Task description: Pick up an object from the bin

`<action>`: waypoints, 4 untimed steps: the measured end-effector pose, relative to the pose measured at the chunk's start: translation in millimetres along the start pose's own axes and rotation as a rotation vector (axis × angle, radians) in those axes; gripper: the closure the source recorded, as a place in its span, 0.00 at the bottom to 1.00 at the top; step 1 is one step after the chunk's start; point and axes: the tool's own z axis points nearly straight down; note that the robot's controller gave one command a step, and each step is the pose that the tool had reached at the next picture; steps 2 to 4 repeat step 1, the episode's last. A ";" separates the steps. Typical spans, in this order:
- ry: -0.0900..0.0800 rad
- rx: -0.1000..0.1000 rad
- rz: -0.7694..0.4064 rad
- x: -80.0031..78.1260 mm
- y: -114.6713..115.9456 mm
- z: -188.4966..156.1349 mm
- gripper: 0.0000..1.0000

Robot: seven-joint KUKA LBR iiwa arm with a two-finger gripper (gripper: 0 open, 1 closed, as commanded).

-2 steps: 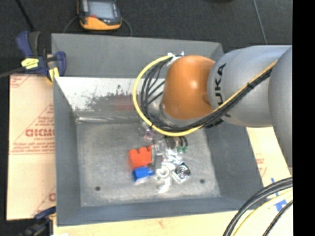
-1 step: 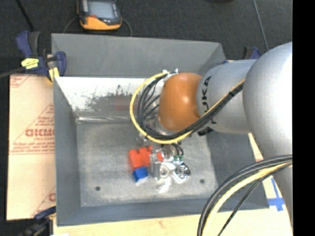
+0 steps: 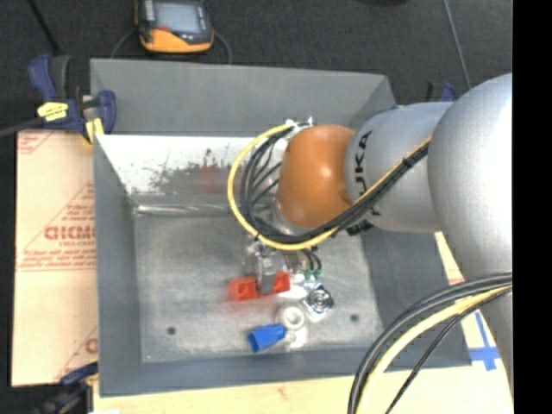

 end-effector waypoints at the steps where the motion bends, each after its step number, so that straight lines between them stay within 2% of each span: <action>1: -0.008 0.001 -0.006 -8.2 2.4 -146.8 1.00; 4: -0.008 0.001 -0.006 -8.2 2.4 -146.8 1.00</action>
Offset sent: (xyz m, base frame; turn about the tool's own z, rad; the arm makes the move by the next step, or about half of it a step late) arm 0.0040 0.0043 0.1409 -0.0130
